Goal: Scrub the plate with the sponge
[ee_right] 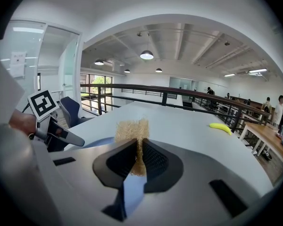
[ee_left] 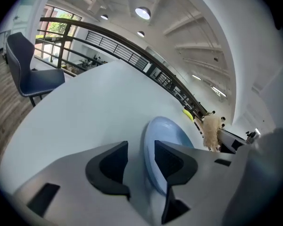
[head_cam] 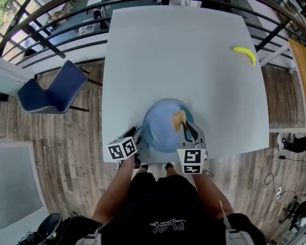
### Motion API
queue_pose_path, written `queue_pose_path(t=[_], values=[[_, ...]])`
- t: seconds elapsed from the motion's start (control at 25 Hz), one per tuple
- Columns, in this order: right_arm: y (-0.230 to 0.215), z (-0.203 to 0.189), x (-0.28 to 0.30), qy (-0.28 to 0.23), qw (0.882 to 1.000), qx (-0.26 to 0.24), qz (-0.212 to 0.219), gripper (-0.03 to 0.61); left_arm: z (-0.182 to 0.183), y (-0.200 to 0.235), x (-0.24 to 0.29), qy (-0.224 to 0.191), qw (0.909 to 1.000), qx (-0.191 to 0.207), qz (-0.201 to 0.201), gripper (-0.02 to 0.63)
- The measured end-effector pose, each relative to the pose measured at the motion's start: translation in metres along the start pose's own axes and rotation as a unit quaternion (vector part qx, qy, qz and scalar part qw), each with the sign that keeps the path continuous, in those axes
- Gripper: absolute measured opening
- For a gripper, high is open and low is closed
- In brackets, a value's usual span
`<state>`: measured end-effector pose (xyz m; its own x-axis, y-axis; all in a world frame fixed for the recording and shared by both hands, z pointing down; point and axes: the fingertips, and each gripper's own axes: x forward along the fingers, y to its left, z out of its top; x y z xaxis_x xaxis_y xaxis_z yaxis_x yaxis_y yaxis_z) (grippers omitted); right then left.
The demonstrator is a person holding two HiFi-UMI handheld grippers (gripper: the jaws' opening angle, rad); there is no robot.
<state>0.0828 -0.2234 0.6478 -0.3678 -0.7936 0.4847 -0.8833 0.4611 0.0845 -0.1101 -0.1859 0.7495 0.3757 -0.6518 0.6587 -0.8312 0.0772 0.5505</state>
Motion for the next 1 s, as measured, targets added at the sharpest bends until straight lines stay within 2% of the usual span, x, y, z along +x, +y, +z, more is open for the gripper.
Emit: queue_pose_path(t=[0.12, 0.24, 0.36, 0.52, 0.76, 1.0], values=[[0.006, 0.013, 0.002, -0.013, 1.000, -0.007, 0.000, 0.041, 0.017, -0.004, -0.011, -0.023, 0.9994, 0.025, -0.008, 0.175], [0.012, 0.026, -0.004, -0.023, 1.000, -0.012, 0.001, 0.041, 0.041, -0.018, -0.031, -0.056, 0.9961, 0.067, -0.011, 0.173], [0.015, 0.044, -0.010, -0.042, 0.999, -0.019, 0.001, 0.041, 0.072, -0.038, -0.049, -0.098, 0.9889, 0.110, -0.016, 0.172], [0.021, 0.070, -0.016, -0.070, 0.997, -0.024, -0.003, 0.041, 0.106, -0.057, -0.070, -0.143, 0.9785, 0.146, -0.023, 0.170], [0.020, 0.094, -0.023, -0.082, 0.996, -0.035, -0.019, 0.041, 0.142, -0.082, -0.101, -0.211, 0.9595, 0.185, -0.028, 0.047], [0.024, 0.115, -0.034, -0.106, 0.993, -0.039, -0.025, 0.041, 0.159, -0.107, -0.124, -0.252, 0.9417, 0.210, -0.074, 0.013]])
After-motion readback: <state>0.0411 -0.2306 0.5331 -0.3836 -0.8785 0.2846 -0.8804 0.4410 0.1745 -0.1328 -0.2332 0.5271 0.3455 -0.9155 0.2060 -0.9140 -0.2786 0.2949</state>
